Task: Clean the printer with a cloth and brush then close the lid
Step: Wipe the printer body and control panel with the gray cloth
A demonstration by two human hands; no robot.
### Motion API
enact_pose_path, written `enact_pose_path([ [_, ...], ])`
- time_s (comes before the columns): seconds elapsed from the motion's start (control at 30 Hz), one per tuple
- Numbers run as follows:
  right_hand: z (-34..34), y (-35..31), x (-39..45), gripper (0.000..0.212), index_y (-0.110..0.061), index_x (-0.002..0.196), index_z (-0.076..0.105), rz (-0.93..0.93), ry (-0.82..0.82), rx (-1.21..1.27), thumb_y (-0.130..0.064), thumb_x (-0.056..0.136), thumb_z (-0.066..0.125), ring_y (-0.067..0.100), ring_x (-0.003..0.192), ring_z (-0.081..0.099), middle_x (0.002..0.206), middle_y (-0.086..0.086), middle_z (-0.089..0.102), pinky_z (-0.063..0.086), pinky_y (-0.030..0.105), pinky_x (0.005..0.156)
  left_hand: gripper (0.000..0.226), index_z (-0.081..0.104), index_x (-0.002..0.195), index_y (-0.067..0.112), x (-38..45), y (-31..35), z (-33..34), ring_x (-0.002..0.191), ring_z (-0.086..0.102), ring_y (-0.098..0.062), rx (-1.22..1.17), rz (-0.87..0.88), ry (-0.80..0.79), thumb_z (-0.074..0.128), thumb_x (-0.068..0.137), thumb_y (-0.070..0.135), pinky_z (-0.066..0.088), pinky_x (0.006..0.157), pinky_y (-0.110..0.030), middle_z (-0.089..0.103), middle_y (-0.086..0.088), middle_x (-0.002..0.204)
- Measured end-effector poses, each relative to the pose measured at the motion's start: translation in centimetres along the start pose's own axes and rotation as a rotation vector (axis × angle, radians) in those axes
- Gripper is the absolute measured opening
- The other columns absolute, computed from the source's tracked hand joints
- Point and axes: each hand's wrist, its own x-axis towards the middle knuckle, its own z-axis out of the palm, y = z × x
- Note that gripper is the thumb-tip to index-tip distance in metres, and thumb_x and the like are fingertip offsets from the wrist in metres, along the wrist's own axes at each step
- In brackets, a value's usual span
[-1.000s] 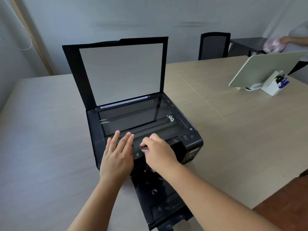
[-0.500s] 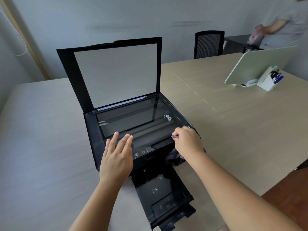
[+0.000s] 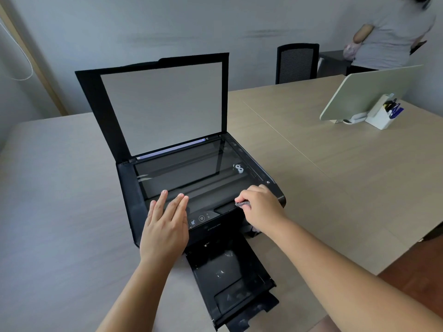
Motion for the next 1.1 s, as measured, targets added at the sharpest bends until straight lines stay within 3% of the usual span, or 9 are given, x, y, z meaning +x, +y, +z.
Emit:
enact_pose_path([
  [0.17, 0.8, 0.6, -0.1, 0.021, -0.017, 0.085, 0.075, 0.019, 0.157, -0.010, 0.000, 0.076, 0.064, 0.029, 0.082, 0.052, 0.085, 0.002, 0.070, 0.051, 0.038, 0.073, 0.053, 0.059, 0.131, 0.010, 0.1, 0.2, -0.6, 0.138, 0.038, -0.034, 0.036, 0.025, -0.106, 0.034, 0.097, 0.042, 0.031, 0.111, -0.052, 0.061, -0.005, 0.132],
  [0.3, 1.8, -1.7, -1.0, 0.021, -0.017, 0.089, 0.076, -0.121, 0.069, 0.052, -0.003, 0.078, 0.064, 0.024, 0.084, 0.050, 0.089, 0.000, 0.071, 0.045, 0.028, 0.073, 0.065, 0.052, 0.138, 0.011, 0.3, 0.2, -0.6, 0.142, 0.032, -0.034, 0.099, 0.045, -0.206, 0.029, 0.096, 0.054, 0.027, 0.114, -0.052, 0.054, -0.006, 0.141],
  [0.43, 0.6, 1.6, -0.2, 0.022, -0.018, 0.083, 0.076, -0.022, 0.177, -0.010, 0.000, 0.076, 0.066, 0.026, 0.079, 0.050, 0.085, -0.002, 0.071, 0.050, 0.037, 0.080, 0.071, 0.048, 0.142, 0.011, 0.1, 0.1, -0.8, 0.144, 0.028, -0.033, 0.112, 0.048, -0.240, 0.025, 0.095, 0.059, 0.024, 0.115, -0.051, 0.049, -0.005, 0.146],
  [0.5, 1.3, 0.8, -0.3, 0.027, -0.017, 0.080, 0.076, -0.025, 0.191, -0.019, 0.006, 0.071, 0.064, 0.028, 0.075, 0.052, 0.081, -0.001, 0.071, 0.053, 0.040, 0.075, 0.074, 0.046, 0.142, 0.011, 0.2, 0.2, -0.7, 0.144, 0.028, -0.033, 0.125, 0.057, -0.249, 0.024, 0.095, 0.062, 0.023, 0.115, -0.051, 0.048, -0.005, 0.147],
  [0.63, 2.2, -0.8, -0.9, 0.022, -0.017, 0.083, 0.076, -0.094, 0.133, 0.059, 0.000, 0.075, 0.066, 0.025, 0.078, 0.051, 0.083, -0.001, 0.071, 0.049, 0.032, 0.068, 0.078, 0.045, 0.143, 0.010, 0.3, 0.2, -0.6, 0.144, 0.028, -0.033, 0.130, 0.057, -0.261, 0.024, 0.093, 0.065, 0.022, 0.115, -0.051, 0.047, -0.005, 0.147],
  [0.8, 1.1, 1.1, -0.1, 0.022, -0.016, 0.093, 0.076, 0.074, 0.165, 0.021, -0.004, 0.083, 0.061, 0.028, 0.091, 0.053, 0.091, 0.003, 0.069, 0.042, 0.026, 0.071, 0.079, 0.045, 0.143, 0.010, 0.3, 0.2, -0.6, 0.144, 0.027, -0.033, 0.130, 0.048, -0.265, 0.025, 0.092, 0.067, 0.023, 0.115, -0.050, 0.047, -0.005, 0.147],
  [0.93, 2.6, -1.2, 0.4, 0.023, -0.014, 0.097, 0.073, 0.151, 0.300, 0.095, -0.002, 0.083, 0.060, 0.029, 0.089, 0.053, 0.094, 0.006, 0.066, 0.044, 0.029, 0.076, 0.078, 0.046, 0.142, 0.010, 0.3, 0.2, -0.5, 0.144, 0.029, -0.033, 0.123, 0.038, -0.264, 0.026, 0.092, 0.066, 0.026, 0.114, -0.051, 0.048, -0.005, 0.147],
  [1.0, 3.9, -3.5, 0.2, 0.020, -0.014, 0.095, 0.074, 0.033, 0.295, 0.086, -0.005, 0.082, 0.061, 0.030, 0.083, 0.056, 0.091, 0.005, 0.065, 0.046, 0.028, 0.072, 0.078, 0.045, 0.143, 0.011, 0.3, 0.3, -0.4, 0.144, 0.029, -0.032, 0.124, 0.038, -0.262, 0.026, 0.092, 0.066, 0.025, 0.114, -0.050, 0.047, -0.004, 0.147],
  [1.1, 5.0, -5.6, -0.9, 0.028, -0.019, 0.091, 0.073, -0.210, 0.198, 0.025, -0.020, 0.084, 0.047, 0.026, 0.075, 0.058, 0.085, 0.001, 0.065, 0.051, 0.029, 0.064, 0.078, 0.044, 0.143, 0.011, 0.3, 0.2, -0.3, 0.144, 0.027, -0.032, 0.120, 0.034, -0.261, 0.026, 0.092, 0.066, 0.025, 0.114, -0.050, 0.047, -0.004, 0.147],
])
